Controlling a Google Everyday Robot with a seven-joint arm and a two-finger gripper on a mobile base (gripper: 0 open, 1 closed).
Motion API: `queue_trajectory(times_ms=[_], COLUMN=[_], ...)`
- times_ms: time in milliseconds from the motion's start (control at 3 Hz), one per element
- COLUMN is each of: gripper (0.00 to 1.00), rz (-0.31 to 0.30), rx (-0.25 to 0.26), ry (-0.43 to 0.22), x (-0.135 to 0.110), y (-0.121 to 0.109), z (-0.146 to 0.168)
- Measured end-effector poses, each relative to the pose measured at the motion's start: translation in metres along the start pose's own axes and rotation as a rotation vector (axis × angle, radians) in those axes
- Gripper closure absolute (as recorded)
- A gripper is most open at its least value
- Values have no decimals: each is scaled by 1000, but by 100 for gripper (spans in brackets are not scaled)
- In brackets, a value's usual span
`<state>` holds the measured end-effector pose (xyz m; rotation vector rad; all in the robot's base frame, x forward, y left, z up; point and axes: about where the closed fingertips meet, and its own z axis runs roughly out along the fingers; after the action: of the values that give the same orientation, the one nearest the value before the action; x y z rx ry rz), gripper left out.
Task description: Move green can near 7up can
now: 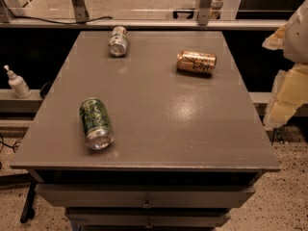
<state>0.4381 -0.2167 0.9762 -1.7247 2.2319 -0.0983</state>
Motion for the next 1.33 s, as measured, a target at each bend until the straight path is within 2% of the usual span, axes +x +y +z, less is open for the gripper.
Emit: queue_trajectory(times_ms=[333,667,1000,1333], gripper=[0,0,0,0], rz=[0,-32,-170,-338], rx=[0,4,7,11], ry=[0,-19,-69,-107], x=[0,-9,-49,-103], y=[0,-1,2,11], z=[0,0,9,24])
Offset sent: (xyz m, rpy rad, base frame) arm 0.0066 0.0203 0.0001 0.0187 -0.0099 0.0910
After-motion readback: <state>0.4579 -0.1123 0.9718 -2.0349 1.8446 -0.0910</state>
